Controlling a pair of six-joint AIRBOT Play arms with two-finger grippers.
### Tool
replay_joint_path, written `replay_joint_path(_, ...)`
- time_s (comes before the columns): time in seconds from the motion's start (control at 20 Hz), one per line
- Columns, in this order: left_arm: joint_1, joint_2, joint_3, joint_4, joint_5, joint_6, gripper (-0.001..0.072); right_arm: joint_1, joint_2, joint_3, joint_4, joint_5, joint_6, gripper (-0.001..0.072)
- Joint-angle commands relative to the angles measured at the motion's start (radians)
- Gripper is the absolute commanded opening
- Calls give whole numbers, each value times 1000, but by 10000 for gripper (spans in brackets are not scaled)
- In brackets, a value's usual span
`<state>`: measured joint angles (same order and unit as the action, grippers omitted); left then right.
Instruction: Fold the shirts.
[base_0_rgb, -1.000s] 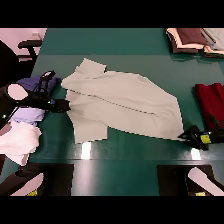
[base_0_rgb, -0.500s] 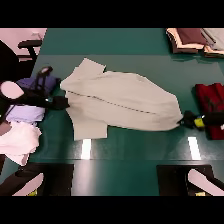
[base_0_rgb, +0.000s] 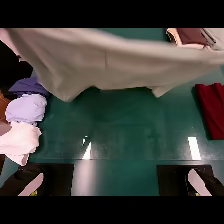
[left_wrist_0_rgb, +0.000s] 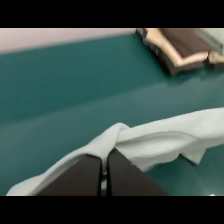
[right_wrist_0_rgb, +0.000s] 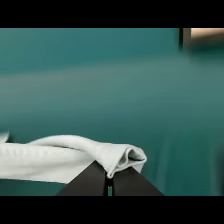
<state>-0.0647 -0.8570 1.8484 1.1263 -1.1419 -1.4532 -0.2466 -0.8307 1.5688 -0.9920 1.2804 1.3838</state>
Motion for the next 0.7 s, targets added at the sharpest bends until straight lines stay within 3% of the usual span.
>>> replay_joint_path(0.0, 1, 8, 330, -2, 0, -45, 25, -29, 27, 320, -6, 69, 22, 19)
replay_joint_path(0.3, 1, 7, 439, -2, 20, -87, 24, -222, -89, 645, -4, 306, 87, 18)
replay_joint_path(0.45, 1, 7, 270, 68, -21, -99, 25, -209, -126, 583, 6, 318, 114, 16)
replay_joint_path(0.65, 1, -84, -88, 75, -95, -117, 25, -13, -227, 348, -77, 325, 126, 17)
